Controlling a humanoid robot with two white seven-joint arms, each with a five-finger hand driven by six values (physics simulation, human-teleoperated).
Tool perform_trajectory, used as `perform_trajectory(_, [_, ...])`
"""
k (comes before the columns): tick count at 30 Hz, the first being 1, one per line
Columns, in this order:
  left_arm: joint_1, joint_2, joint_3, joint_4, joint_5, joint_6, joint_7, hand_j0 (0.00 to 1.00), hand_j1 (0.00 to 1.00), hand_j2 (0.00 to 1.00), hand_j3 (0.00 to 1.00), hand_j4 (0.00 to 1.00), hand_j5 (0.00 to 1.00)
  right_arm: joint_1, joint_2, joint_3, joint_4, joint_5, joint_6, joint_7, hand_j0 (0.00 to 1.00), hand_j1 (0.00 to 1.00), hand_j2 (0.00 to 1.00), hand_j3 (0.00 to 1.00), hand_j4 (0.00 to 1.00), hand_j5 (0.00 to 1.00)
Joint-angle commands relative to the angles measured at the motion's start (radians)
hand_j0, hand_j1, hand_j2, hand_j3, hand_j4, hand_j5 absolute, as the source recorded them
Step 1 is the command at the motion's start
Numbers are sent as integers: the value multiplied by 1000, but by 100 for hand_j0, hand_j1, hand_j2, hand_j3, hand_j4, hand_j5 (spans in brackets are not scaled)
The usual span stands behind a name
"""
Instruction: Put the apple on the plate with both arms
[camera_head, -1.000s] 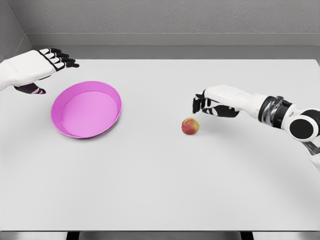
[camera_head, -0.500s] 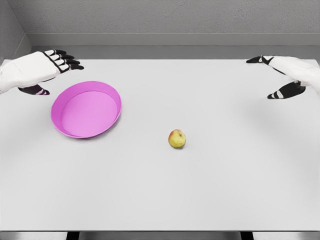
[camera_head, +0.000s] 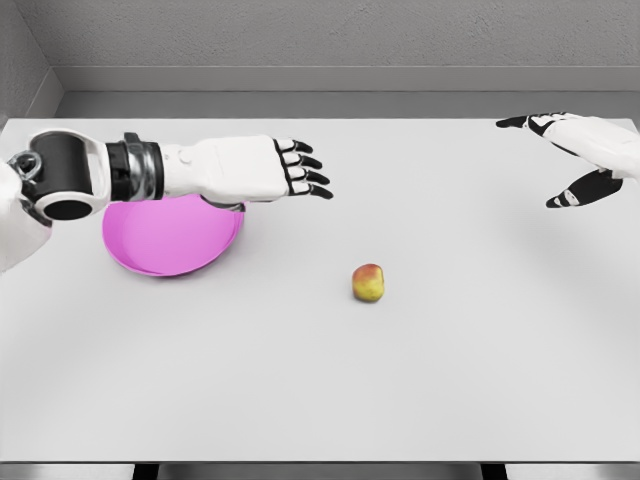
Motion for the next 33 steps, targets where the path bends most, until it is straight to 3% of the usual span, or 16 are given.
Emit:
perform_trajectory(1, [-2, -60, -77, -5, 3, 1, -28, 100, 100, 100, 100, 100, 100, 0, -7, -3, -2, -2, 1, 0, 100, 100, 100, 100, 100, 100])
perform_trajectory(5, [-46, -115, -160, 3, 4, 1, -49, 100, 100, 100, 100, 100, 100, 2, -7, -5, 6, -2, 1, 0, 100, 100, 100, 100, 100, 100])
perform_trajectory(8, [-48, -132, -184, 9, 15, 1, -77, 100, 100, 100, 100, 100, 100, 9, -8, -3, 4, -2, 1, 0, 100, 100, 100, 100, 100, 100])
perform_trajectory(19, [-46, -198, -212, 12, 26, 1, -92, 100, 100, 100, 100, 100, 100, 14, -11, -1, 6, -2, 2, 0, 100, 100, 100, 100, 100, 100])
perform_trajectory(23, [-48, -241, -229, 65, -33, 1, -92, 100, 100, 100, 100, 100, 100, 14, -11, -1, 4, -2, 2, 0, 100, 100, 100, 100, 100, 100])
perform_trajectory(33, [-45, -275, -237, 86, -114, 1, -118, 100, 100, 100, 100, 100, 100, 14, -11, -1, 4, -2, 2, 0, 100, 100, 100, 100, 100, 100])
